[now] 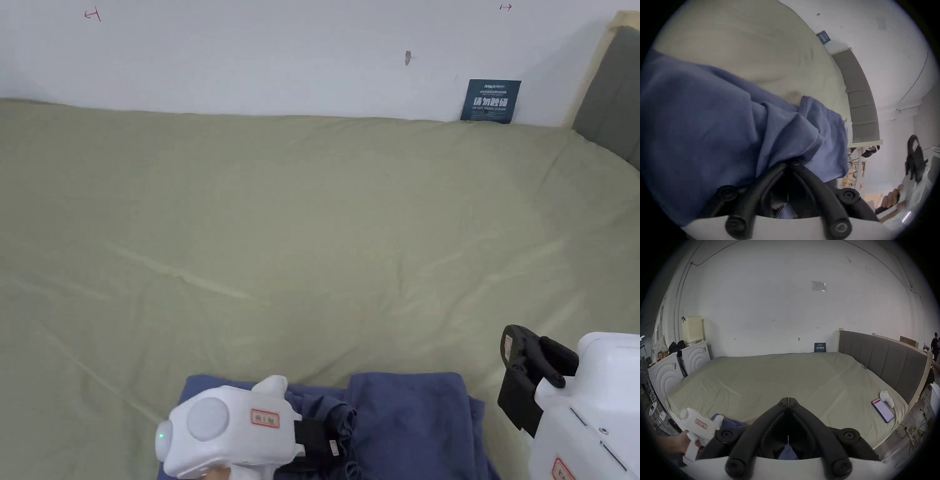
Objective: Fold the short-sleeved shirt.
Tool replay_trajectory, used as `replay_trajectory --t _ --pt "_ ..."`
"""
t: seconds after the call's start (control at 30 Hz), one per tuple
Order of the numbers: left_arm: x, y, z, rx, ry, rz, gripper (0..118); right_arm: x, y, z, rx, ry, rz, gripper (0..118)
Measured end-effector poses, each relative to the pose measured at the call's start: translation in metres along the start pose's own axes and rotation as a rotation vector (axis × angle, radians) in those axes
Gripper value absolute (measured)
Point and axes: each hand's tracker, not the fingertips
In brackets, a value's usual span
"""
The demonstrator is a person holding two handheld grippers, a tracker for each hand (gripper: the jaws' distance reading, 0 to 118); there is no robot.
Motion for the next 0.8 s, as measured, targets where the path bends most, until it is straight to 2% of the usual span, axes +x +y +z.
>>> replay_trajectory --t 0.1,0.23,0.3,0.4,0.5,0.53,0.6,0.63,0.8 --pt "0.007 0.004 0.054 0.052 0.009 -0.092 0 -0.005 0.001 -0.003 0.004 0.008 0.011 0" --pt "-0.012 0.011 0.143 0.179 0.009 -0.079 0 -0.016 0.003 -0.010 0.004 0.033 0.009 0" --pt "-0.034 0.014 0.181 0.243 0.089 -0.077 0 -0.025 0.003 -0.014 -0.002 0.054 0.023 0" --pt "-0.060 0.015 0.202 0.249 0.186 -0.051 0 -0.038 0.002 -0.018 -0.010 0.080 0.045 0" --pt "-0.083 0.020 0.198 0.193 0.138 -0.012 0 -0.049 0.001 -0.021 -0.018 0.095 0.052 0" --pt "-0.086 0.019 0.194 0.189 0.131 -0.001 8 -0.050 0.001 -0.022 -0.021 0.101 0.054 0" --pt "-0.093 0.021 0.184 0.168 0.068 0.012 92 -0.055 0.001 -0.024 -0.027 0.107 0.061 0" --pt "-0.096 0.022 0.178 0.157 0.036 0.022 118 -0.056 0.001 -0.024 -0.030 0.108 0.067 0" --pt "-0.123 0.033 0.134 0.051 -0.079 0.089 116 -0.057 0.001 -0.025 -0.043 0.109 0.088 0"
